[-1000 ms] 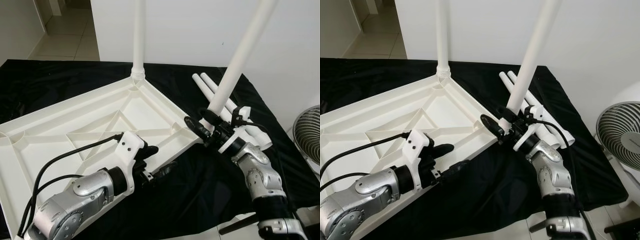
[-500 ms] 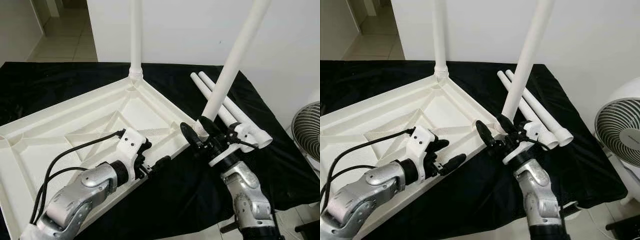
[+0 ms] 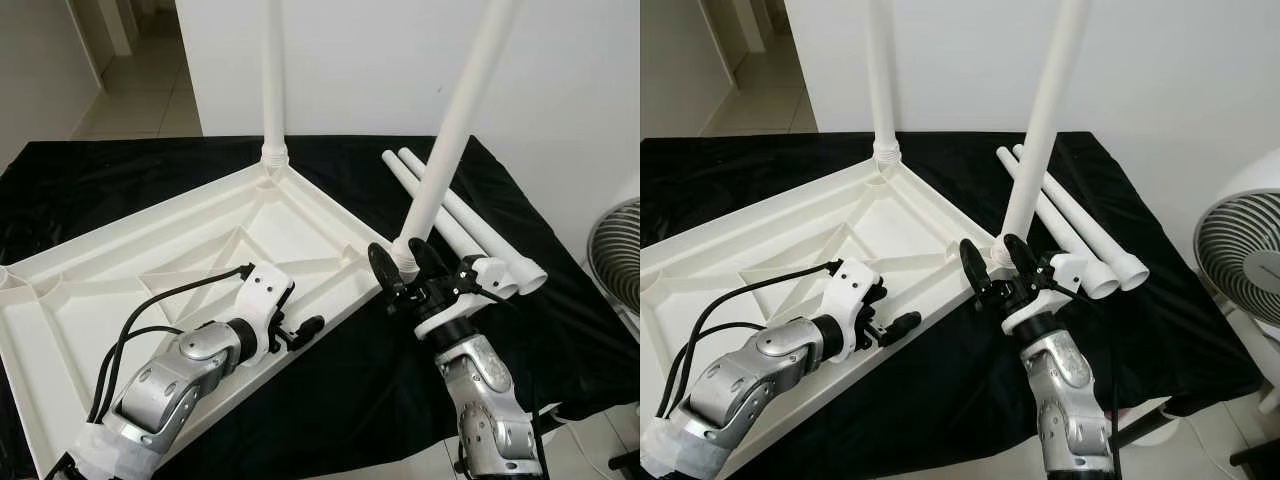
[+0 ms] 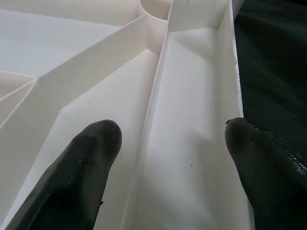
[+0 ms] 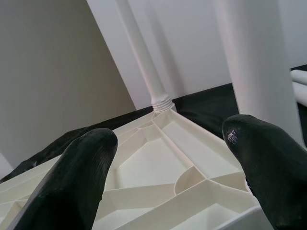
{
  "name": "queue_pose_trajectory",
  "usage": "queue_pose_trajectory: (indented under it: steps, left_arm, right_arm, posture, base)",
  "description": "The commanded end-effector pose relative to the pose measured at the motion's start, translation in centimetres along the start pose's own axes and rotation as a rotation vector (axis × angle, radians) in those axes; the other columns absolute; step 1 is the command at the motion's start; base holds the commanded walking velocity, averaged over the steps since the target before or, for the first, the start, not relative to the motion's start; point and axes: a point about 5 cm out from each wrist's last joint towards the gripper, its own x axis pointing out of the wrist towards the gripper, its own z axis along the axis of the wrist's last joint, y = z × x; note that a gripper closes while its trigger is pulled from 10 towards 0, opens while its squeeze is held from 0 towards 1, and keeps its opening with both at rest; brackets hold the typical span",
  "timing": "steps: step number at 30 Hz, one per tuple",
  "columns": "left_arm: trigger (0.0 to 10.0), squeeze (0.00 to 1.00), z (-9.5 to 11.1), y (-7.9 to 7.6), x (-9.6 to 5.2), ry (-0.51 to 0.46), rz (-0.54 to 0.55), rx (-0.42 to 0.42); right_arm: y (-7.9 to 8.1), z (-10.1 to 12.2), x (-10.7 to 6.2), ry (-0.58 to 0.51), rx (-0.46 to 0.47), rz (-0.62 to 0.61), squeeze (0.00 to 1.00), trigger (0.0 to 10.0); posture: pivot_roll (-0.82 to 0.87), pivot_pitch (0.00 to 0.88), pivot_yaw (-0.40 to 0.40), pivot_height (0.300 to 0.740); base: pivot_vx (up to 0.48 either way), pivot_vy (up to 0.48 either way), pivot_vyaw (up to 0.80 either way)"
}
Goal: Building children table
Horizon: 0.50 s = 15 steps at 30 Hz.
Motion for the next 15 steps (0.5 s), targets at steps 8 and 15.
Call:
queue_pose_trajectory:
  steps: [8,15]
  left_arm:
    - [10.0,0.0,-1.2,1.6,0.3,0.067,0.138,-0.008]
    - [10.0,0.0,-1.9,2.7,0.4,0.123,0.206,-0.026]
  right_arm:
    - [0.1,0.2,-0.6,-0.009,-0.019,-0.046,0.0,10.0]
    - [0.3,0.1,-0.7,-0.007,-0.018,-0.061,0.0,10.0]
  posture:
    - [-0.03,0.059,0.042,0.74]
    - [-0.03,0.066,0.054,0.74]
  base:
    - [0.0,0.0,0.0]
    - [0.0,0.0,0.0]
